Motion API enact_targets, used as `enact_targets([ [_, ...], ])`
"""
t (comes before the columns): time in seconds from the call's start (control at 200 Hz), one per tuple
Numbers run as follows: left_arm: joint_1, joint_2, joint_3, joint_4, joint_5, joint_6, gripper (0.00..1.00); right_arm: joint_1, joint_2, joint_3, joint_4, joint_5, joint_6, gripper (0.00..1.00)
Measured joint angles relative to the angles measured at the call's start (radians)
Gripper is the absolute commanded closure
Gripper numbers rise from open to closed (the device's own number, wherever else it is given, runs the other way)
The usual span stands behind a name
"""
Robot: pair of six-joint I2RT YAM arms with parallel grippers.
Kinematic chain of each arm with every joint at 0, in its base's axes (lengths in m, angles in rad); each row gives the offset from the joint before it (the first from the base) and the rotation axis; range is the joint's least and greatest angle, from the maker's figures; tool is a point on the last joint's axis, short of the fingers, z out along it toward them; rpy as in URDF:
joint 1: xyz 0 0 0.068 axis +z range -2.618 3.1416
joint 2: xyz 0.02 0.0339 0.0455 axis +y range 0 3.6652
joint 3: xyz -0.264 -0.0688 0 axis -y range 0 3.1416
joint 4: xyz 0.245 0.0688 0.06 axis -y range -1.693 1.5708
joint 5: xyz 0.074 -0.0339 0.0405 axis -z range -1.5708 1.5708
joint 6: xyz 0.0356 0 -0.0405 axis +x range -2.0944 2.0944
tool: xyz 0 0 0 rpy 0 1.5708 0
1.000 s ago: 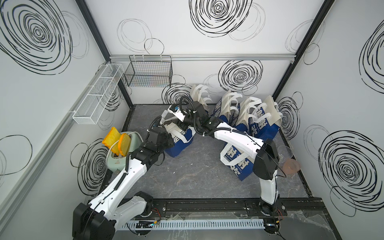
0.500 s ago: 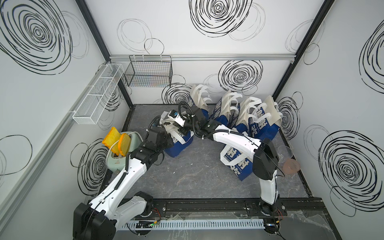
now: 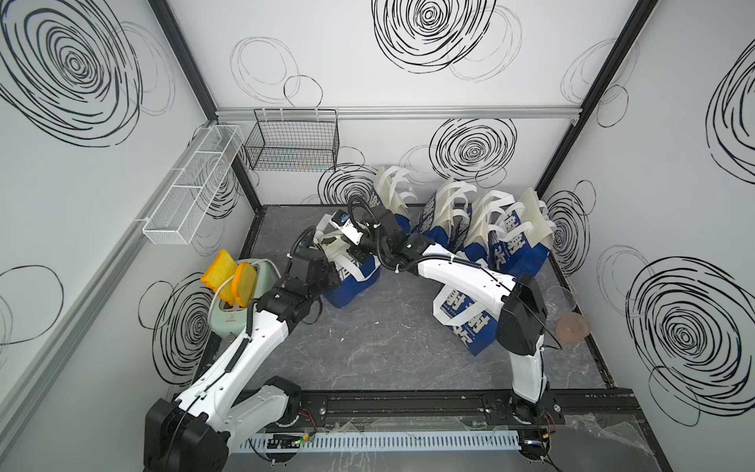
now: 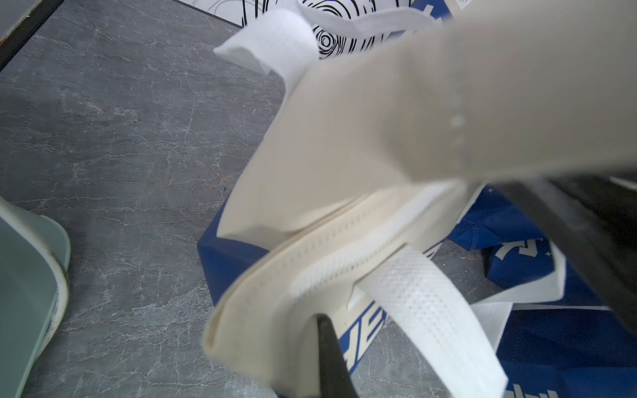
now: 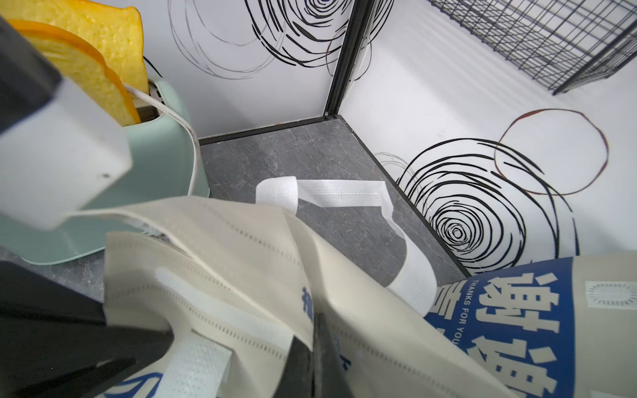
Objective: Open the takeout bag
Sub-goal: Open the takeout bag at the center of the board.
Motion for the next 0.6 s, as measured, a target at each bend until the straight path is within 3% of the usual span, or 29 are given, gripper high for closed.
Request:
enact_targets([
  [0.6,0.013,0.117,0.077,-0.024,-0.029,-0.007,1.0,0.002,0.027,0.076,-0.044,0.108,-0.056,1.0],
])
